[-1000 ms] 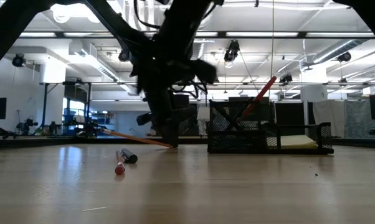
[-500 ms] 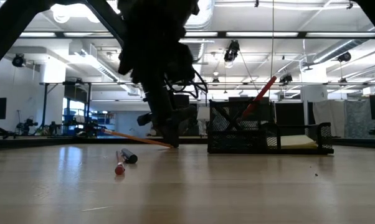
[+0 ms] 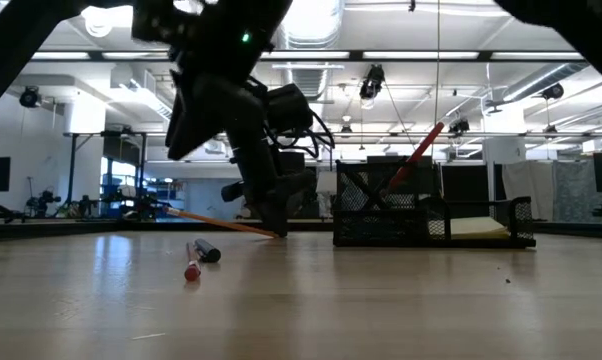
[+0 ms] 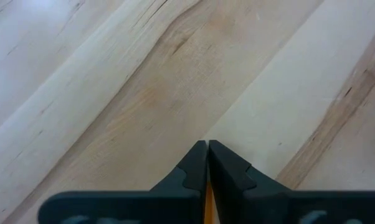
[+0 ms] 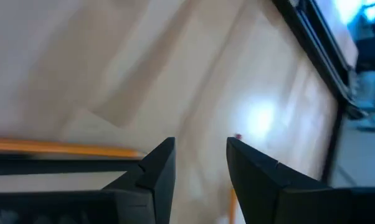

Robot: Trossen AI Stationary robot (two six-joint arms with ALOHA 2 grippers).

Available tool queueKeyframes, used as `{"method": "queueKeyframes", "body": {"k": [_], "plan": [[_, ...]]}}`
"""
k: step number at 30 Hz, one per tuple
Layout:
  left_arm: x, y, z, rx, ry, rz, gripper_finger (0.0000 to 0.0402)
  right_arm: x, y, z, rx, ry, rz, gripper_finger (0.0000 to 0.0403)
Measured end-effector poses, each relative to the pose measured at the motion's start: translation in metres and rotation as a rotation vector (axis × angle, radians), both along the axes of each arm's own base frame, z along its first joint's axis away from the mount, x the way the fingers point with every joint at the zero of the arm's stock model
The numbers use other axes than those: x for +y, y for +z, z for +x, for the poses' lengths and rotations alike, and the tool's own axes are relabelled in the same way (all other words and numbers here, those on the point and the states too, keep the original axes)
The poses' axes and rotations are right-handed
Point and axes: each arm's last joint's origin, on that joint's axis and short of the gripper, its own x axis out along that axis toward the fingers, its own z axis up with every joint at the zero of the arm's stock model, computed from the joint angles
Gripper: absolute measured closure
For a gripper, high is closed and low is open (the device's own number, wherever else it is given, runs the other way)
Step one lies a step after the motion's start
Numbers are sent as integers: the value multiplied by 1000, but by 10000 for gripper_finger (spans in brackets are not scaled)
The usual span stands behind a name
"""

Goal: Pick and place office supplies into organizer
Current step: Put the top pencil into the desk organizer

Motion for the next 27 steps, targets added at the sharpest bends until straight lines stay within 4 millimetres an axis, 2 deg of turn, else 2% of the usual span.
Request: {"method": "queueKeyframes", "body": {"k": [2,5,10,17,27], "plan": [[-1,0,0,-1,2,-2,401,-4,-5,6,-6,-33,-55,268],[-3,0,1,0,0,2,401,-13,0,14,-47,-129,-114,268],[-11,0,4,10,-12,32,402,-24,1,17,-83,-179,18,268],[-14,0,5,-3,5,37,402,-22,2,18,-109,-202,104,268],[-16,1,9,-19,1,38,402,-26,-20,16,-46,-181,121,268]]}}
